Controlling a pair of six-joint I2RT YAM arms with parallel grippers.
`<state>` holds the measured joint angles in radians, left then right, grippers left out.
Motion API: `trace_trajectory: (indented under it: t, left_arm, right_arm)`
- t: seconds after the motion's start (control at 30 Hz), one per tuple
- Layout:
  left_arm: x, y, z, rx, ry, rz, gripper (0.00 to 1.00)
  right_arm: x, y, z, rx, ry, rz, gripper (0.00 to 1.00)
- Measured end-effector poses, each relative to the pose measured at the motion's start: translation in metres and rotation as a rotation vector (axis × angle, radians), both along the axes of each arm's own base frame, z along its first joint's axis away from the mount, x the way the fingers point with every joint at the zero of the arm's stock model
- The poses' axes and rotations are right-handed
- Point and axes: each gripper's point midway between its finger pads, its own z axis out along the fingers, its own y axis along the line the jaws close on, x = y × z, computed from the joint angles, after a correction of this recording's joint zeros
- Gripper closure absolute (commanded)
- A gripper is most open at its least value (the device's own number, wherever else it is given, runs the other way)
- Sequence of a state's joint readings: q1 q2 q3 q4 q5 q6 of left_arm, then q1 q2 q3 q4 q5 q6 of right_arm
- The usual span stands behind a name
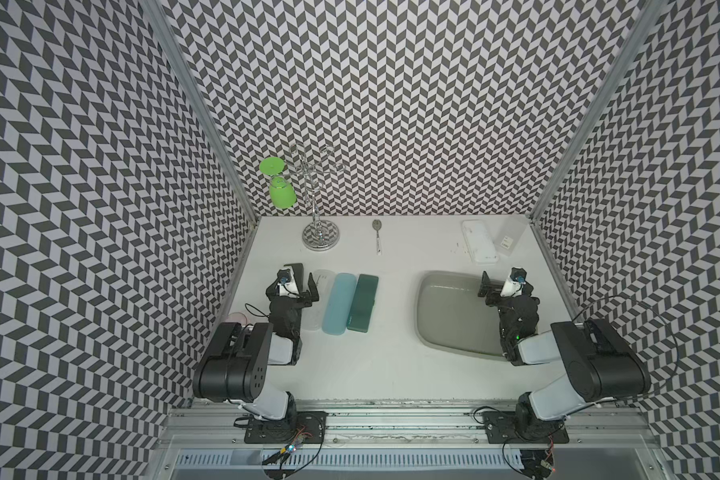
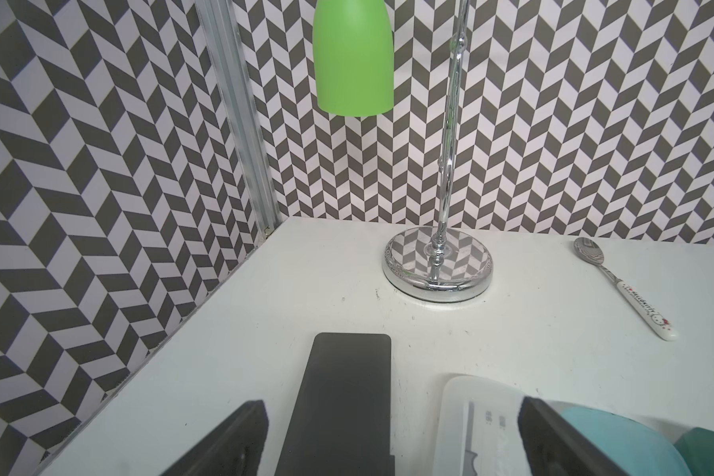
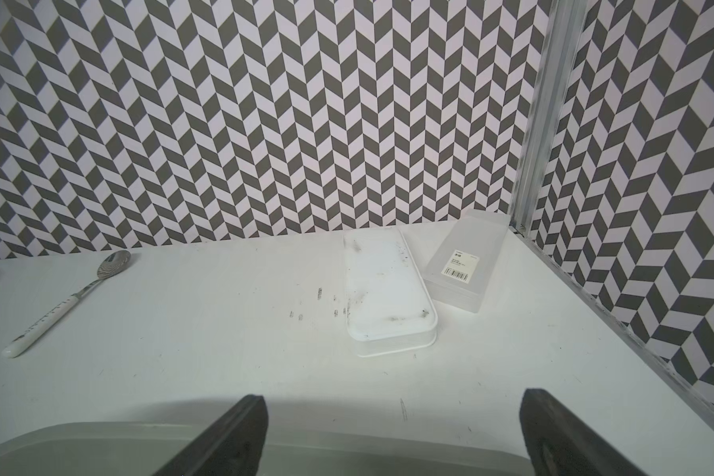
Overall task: Put the pencil case into the storage box
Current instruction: Pick up the pencil case from the center of the board.
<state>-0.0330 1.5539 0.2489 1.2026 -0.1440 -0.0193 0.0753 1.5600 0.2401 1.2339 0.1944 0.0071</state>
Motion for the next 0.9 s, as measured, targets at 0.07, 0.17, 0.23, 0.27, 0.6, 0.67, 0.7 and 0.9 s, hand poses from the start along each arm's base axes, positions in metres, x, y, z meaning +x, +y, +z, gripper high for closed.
trace_trajectory:
  t: [0.07, 0.17, 0.23, 0.27, 0.6, 0.67, 0.7, 0.9]
  left_arm:
    - [0.0, 0.0, 0.0, 0.0, 0.0, 0.0, 0.0]
    - [0.0, 0.0, 0.0, 0.0, 0.0, 0.0, 0.0]
    - [0.0, 0.0, 0.0, 0.0, 0.0, 0.0, 0.0]
    - [0.0, 0.0, 0.0, 0.0, 0.0, -0.001, 0.0]
    - [0.003, -0.001, 0.0, -0.001, 0.016, -0.006, 0.0]
    - [0.016, 0.0, 0.005, -0.003, 0.051, 0.001, 0.0]
    - [0.027, 0.0, 0.013, -0.008, 0.061, 0.004, 0.0]
    - [0.082, -0.02, 0.102, -0.068, 0.069, -0.032, 0.0]
  right_arm:
    - [0.0, 0.0, 0.0, 0.0, -0.001, 0.0, 0.0]
    - [0.0, 0.0, 0.0, 0.0, -0.001, 0.0, 0.0]
    - [0.0, 0.0, 0.0, 0.0, -0.002, 0.0, 0.0]
    - [0.0, 0.0, 0.0, 0.0, -0.002, 0.0, 0.0]
    - [0.004, -0.001, 0.003, -0.001, 0.008, -0.008, 0.01]
    - [0.018, -0.002, 0.008, 0.003, 0.053, -0.02, 0.0]
    - [0.03, -0.002, 0.017, 0.017, 0.069, -0.028, 0.0]
    - [0.085, 0.014, 0.1, 0.121, 0.093, 0.0, 0.01]
